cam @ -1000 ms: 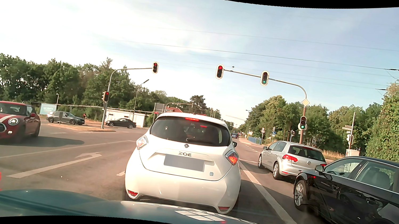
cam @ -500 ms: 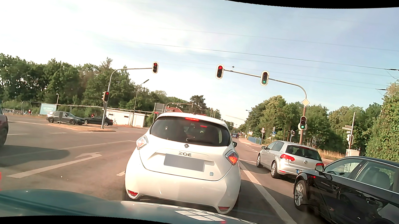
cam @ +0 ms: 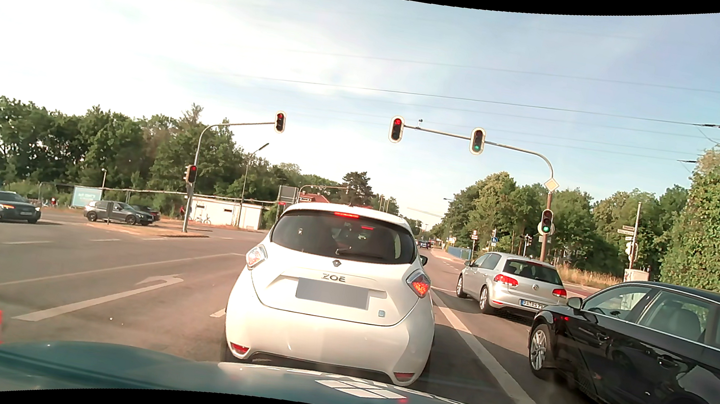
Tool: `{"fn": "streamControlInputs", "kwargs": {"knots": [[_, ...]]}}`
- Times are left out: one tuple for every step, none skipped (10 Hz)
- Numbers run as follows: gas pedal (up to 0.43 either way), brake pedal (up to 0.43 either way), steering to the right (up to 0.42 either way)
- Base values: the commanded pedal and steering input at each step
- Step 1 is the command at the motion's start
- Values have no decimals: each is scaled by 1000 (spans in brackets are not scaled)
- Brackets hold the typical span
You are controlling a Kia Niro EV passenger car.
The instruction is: Follow the waypoints while adhering to traffic rules and regulations
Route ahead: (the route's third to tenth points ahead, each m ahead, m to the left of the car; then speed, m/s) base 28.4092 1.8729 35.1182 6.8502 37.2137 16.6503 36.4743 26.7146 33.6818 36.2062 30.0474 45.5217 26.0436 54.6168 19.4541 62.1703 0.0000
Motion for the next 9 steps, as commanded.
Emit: {"fn": "streamControlInputs", "kwargs": {"knots": [[0, 238, 5], [0, 238, 5], [0, 238, 5], [0, 238, 5], [0, 238, 5], [0, 238, 6], [0, 238, 5], [0, 238, 5], [0, 238, 5]]}}
